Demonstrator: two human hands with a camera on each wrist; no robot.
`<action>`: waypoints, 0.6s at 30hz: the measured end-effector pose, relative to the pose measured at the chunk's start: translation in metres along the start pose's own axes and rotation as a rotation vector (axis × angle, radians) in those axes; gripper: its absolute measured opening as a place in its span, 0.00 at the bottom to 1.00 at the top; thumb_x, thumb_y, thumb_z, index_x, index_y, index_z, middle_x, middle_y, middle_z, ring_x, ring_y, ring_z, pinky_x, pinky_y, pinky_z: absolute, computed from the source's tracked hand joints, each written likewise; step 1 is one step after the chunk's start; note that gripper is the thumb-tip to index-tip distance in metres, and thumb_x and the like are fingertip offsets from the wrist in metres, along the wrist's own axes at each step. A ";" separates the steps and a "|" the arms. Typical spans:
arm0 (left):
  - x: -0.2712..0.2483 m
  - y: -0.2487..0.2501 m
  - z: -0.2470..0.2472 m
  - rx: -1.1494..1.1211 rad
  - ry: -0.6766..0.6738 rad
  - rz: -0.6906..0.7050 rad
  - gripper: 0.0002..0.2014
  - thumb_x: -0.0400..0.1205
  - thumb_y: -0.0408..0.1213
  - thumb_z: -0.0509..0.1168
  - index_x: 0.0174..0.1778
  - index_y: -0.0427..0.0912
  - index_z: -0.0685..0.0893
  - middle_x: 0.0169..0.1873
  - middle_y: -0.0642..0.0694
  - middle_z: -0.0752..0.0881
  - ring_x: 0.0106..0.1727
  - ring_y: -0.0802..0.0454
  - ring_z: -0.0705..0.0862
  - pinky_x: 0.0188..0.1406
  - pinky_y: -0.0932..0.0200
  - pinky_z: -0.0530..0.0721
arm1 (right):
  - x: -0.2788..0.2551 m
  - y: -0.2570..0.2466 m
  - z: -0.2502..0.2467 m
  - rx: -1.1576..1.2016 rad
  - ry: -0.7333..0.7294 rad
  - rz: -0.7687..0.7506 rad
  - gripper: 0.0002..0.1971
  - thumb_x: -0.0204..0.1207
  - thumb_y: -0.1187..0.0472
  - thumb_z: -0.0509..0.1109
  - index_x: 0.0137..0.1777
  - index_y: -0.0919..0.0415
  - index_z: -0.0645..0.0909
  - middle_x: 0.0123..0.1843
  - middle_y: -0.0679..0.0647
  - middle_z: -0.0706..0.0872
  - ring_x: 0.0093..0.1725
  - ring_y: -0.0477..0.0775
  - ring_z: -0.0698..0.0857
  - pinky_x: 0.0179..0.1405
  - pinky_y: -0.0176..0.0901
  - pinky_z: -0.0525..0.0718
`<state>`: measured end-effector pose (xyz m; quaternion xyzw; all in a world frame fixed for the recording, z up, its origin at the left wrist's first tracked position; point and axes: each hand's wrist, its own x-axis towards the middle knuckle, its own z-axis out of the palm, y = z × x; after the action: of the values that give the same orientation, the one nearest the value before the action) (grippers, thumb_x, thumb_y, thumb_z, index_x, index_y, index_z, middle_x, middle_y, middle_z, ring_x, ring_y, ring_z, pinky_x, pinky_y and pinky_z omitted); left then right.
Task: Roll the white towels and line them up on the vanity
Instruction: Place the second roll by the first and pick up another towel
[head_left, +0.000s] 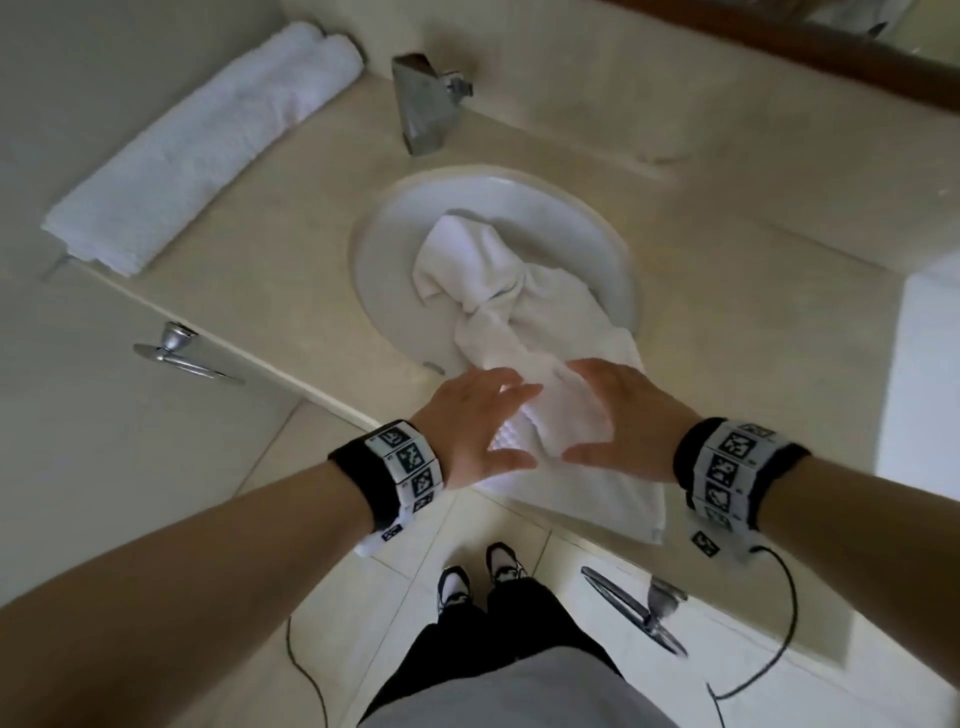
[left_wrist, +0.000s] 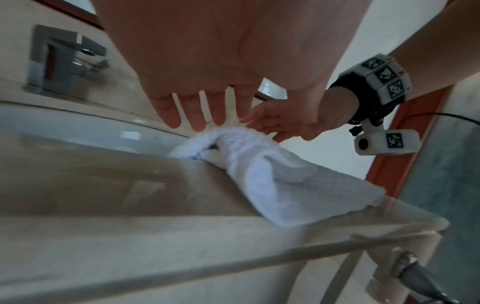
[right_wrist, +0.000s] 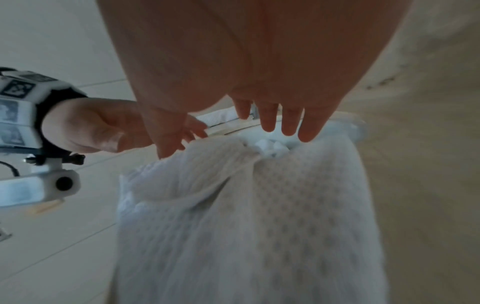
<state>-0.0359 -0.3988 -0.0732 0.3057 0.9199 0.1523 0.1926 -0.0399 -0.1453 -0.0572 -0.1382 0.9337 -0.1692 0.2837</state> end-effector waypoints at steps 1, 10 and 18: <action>0.000 0.008 0.006 0.022 0.024 0.029 0.41 0.80 0.66 0.61 0.86 0.53 0.58 0.84 0.48 0.62 0.84 0.47 0.56 0.82 0.52 0.50 | -0.011 0.005 0.009 0.015 -0.005 0.021 0.57 0.64 0.30 0.75 0.86 0.44 0.44 0.86 0.46 0.56 0.84 0.51 0.58 0.81 0.52 0.65; -0.002 0.040 0.032 0.194 -0.031 -0.026 0.40 0.79 0.68 0.60 0.85 0.57 0.58 0.76 0.55 0.68 0.78 0.41 0.59 0.74 0.45 0.72 | -0.078 0.031 0.041 0.015 -0.092 0.035 0.57 0.65 0.34 0.75 0.85 0.41 0.41 0.86 0.43 0.58 0.82 0.50 0.65 0.78 0.47 0.69; 0.030 0.095 0.047 0.206 0.020 -0.187 0.41 0.80 0.70 0.55 0.86 0.58 0.53 0.71 0.54 0.70 0.64 0.42 0.68 0.63 0.51 0.77 | -0.078 0.109 0.005 -0.201 -0.127 -0.174 0.58 0.65 0.29 0.75 0.87 0.50 0.46 0.88 0.46 0.57 0.83 0.50 0.64 0.79 0.43 0.63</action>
<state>0.0113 -0.2997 -0.0846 0.2354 0.9570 0.0416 0.1645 0.0074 -0.0204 -0.0662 -0.2570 0.9105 -0.0897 0.3113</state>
